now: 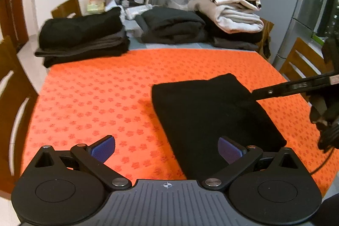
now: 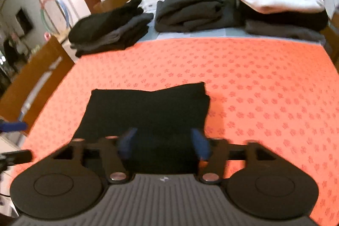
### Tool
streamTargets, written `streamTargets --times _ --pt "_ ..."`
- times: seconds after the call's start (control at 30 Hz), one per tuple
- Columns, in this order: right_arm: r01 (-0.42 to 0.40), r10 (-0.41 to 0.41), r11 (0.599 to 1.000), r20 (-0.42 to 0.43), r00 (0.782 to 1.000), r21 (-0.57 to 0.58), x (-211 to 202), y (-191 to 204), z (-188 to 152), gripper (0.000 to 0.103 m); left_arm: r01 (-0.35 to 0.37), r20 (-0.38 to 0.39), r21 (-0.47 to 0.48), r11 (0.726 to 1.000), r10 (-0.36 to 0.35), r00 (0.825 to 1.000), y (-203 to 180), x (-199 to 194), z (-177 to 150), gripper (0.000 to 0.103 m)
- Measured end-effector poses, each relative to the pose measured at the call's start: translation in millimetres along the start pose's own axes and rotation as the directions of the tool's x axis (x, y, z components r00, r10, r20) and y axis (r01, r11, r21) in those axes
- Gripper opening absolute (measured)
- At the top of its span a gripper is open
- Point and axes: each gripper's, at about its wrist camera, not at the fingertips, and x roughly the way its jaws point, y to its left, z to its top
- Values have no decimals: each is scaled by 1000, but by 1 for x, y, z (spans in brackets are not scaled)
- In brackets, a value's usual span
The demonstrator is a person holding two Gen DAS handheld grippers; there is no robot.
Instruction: Fold clothes
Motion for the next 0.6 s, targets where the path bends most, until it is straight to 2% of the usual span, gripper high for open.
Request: streamTargets --times 0.13,0.2,0.4,0.47,0.53,0.6 --pt "-50 50 997 -5 999 57 -1 -24 -7 77 65 -27 20 998 -65 998 -1 32 -6 103" --pt "-99 101 990 -7 995 98 6 -36 -13 78 89 -29 19 996 -88 996 -2 45 -7 103" --pt "-257 260 943 15 966 212 31 -55 -23 81 134 -60 -10 991 -135 989 1 74 -1 103" --pt "-303 307 927 17 951 222 34 -54 -24 81 149 -70 -28 988 -150 986 3 81 0 102" --pt "-320 323 925 21 946 205 36 -51 -24 81 168 -73 -43 985 -171 983 3 84 2 101" --pt "-329 331 926 24 943 186 37 -49 -24 81 189 -80 -57 980 -193 978 3 88 3 95"
